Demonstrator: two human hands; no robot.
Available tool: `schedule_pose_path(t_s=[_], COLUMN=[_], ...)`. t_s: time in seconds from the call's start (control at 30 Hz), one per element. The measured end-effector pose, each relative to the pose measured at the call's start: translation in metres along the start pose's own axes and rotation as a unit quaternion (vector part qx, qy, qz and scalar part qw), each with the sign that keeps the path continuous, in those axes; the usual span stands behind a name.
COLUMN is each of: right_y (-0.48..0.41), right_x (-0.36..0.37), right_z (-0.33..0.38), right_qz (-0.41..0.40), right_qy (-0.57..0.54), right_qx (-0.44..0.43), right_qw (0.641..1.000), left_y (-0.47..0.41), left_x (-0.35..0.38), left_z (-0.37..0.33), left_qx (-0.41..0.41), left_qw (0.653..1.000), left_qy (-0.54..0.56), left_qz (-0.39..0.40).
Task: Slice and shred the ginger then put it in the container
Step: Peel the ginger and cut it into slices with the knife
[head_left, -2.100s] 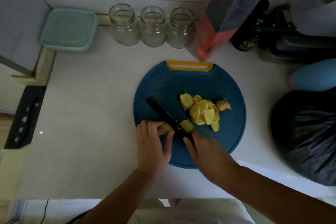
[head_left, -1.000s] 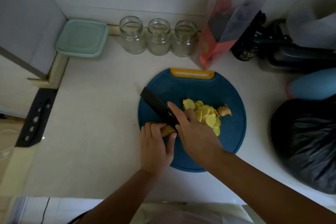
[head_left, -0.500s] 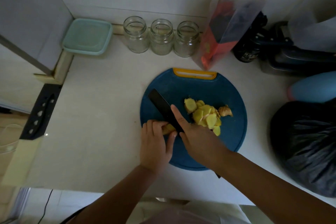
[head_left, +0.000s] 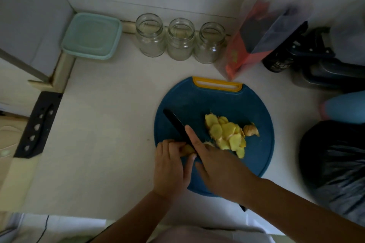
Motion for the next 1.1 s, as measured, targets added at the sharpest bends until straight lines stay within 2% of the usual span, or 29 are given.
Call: schedule_pose_path(t_s=[0.13, 0.47, 0.63, 0.77, 0.83, 1.03, 1.1], right_y=[-0.001, 0.041, 0.040, 0.039, 0.037, 0.033, 0.027], right_x=[-0.006, 0.005, 0.012, 0.009, 0.008, 0.014, 0.014], right_z=[-0.011, -0.003, -0.003, -0.003, -0.007, -0.018, -0.010], right_qz=[-0.063, -0.068, -0.063, -0.045, -0.035, -0.033, -0.025], right_qy=[0.006, 0.109, 0.091, 0.000, -0.026, 0.032, 0.041], right_qx=[0.002, 0.050, 0.099, 0.049, 0.071, 0.081, 0.057], right_qw=[0.998, 0.990, 0.989, 0.998, 0.997, 0.996, 0.997], left_y=[0.000, -0.003, -0.003, -0.003, -0.003, -0.003, -0.003], left_x=[0.001, 0.001, 0.001, 0.002, 0.002, 0.004, 0.005], left_z=[0.001, 0.003, 0.003, 0.000, 0.000, 0.000, 0.000], left_qx=[-0.014, -0.017, -0.008, -0.010, -0.010, -0.012, -0.012], left_qw=[1.000, 1.000, 1.000, 1.000, 1.000, 0.999, 0.999], left_qy=[0.002, 0.005, -0.001, 0.005, 0.001, -0.015, -0.023], left_qz=[0.011, 0.019, 0.014, 0.015, 0.016, 0.030, 0.033])
Point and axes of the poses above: each hand's wrist, its own y-axis away from the middle knuckle, its own x-axis out of the palm, z = x × y, the point moved 8 cm from there along -y, towards the middle knuckle, and after that the axes turned 8 degrees about -y, right-handed, at the moved point
